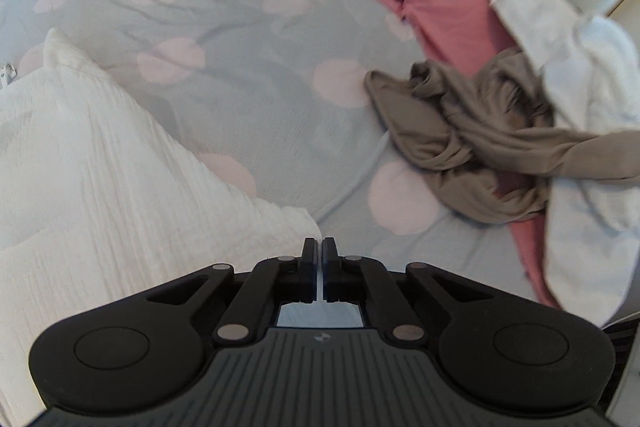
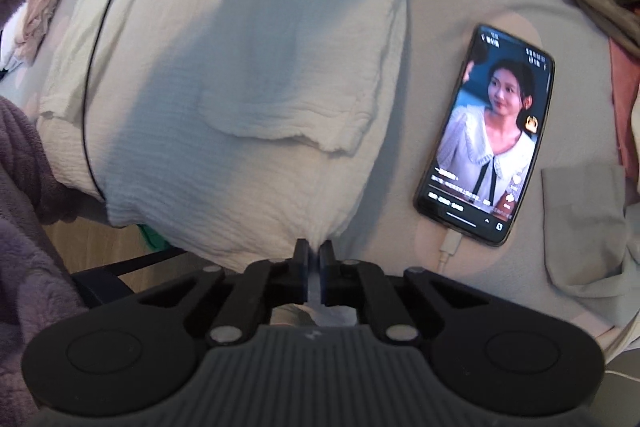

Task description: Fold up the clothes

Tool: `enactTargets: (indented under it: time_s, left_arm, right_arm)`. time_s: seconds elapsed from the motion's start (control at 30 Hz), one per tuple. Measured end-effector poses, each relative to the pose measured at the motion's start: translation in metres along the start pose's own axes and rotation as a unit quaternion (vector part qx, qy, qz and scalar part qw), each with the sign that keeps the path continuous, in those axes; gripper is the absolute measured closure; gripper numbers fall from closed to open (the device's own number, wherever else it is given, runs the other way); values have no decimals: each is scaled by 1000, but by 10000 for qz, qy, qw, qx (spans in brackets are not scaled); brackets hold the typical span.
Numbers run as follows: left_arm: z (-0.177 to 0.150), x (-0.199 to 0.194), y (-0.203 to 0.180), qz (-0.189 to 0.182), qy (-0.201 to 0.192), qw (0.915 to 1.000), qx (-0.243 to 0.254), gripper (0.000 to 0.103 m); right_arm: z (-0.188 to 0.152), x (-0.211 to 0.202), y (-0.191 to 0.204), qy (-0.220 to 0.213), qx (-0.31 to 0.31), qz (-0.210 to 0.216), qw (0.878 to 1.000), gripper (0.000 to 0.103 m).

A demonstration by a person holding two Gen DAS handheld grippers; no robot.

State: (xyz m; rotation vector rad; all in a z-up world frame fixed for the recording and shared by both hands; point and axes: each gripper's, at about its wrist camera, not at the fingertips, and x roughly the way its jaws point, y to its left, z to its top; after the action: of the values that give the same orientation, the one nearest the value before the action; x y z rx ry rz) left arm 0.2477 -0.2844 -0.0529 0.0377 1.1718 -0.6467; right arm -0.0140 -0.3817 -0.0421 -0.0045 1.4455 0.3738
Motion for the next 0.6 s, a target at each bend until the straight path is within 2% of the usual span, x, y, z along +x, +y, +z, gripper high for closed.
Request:
enactTargets:
  time_s: [0.13,0.33,0.6]
  left_arm:
    - [-6,-39,19,-229,-274,9993,-102,103]
    - [-22,-90,72,-300,-612,9971,-338,103]
    - [-57,-104,158,-294,-749,9927,-899,103]
  right_arm:
    - [8,-18,26,-148,-191,147,9996,97]
    - [18,-23,77,-134,-688,485,9964,97]
    - [46,18,135,200,-1250,818,9886,97]
